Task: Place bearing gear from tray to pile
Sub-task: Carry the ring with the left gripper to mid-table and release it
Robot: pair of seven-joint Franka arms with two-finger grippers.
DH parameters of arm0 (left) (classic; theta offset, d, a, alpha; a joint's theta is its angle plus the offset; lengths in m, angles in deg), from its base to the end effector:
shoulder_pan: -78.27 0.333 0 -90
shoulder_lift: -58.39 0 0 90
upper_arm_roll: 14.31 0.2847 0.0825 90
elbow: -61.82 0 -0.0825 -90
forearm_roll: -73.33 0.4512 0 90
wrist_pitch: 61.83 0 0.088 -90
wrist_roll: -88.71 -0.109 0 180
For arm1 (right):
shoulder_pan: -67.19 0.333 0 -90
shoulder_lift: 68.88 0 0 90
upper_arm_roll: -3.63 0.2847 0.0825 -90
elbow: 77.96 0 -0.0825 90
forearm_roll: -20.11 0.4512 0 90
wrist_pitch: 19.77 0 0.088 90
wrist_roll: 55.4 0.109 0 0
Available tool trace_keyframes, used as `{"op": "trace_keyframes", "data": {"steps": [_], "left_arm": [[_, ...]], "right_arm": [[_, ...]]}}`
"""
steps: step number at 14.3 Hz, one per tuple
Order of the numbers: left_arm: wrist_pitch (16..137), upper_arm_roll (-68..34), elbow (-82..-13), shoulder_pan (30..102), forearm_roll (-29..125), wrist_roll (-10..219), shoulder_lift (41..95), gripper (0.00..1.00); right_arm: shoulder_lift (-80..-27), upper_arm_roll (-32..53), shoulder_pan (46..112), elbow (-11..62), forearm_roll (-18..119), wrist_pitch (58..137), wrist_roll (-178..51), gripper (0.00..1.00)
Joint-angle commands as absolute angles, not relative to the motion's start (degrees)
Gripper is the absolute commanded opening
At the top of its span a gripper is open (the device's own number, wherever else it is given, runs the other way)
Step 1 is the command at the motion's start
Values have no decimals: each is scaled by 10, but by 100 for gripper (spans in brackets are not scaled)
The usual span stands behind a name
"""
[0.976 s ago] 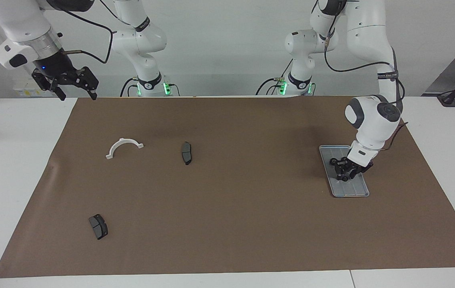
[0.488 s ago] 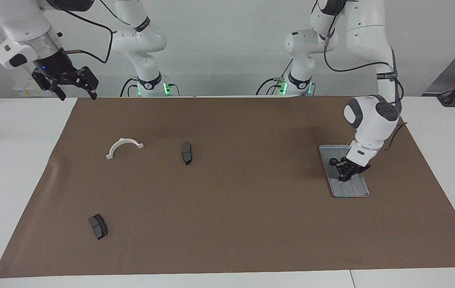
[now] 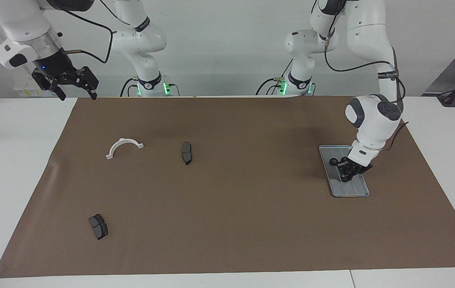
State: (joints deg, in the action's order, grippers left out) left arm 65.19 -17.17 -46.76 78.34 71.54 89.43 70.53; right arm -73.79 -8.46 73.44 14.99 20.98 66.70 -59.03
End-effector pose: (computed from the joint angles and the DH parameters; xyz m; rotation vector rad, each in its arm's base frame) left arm 0.6692 -0.0329 0.3359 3.0972 -0.0263 0.1689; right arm 0.5881 -0.0629 0.6091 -3.1054 0.0572 0.0411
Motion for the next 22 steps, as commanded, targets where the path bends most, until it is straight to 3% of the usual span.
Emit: {"op": "trace_keyframes", "data": {"steps": [1, 6, 9, 14, 15, 17, 21, 22], "left_arm": [[624, -165, -445, 687, 710, 1018, 699, 0], [702, -166, -451, 539, 710, 1220, 710, 0], [776, -163, -440, 442, 715, 1336, 787, 0], [840, -164, -422, 420, 717, 1354, 841, 0], [840, -164, -422, 421, 717, 1354, 841, 9], [840, -163, -422, 421, 717, 1355, 841, 100], [775, -151, -401, 431, 717, 1376, 828, 100], [744, -139, -399, 448, 716, 1371, 800, 100]], "right_arm": [[-750, -85, 733, 158, 214, 661, -597, 100], [-750, -85, 733, 158, 214, 661, -597, 100], [-750, -85, 733, 158, 215, 662, -597, 100], [-760, -85, 733, 159, 215, 657, -597, 100], [-761, -85, 730, 159, 215, 657, -595, 100], [-761, -85, 727, 159, 215, 666, -594, 100], [-761, -86, 726, 159, 221, 666, -596, 100], [-763, -86, 727, 162, 222, 662, -600, 100]]}}
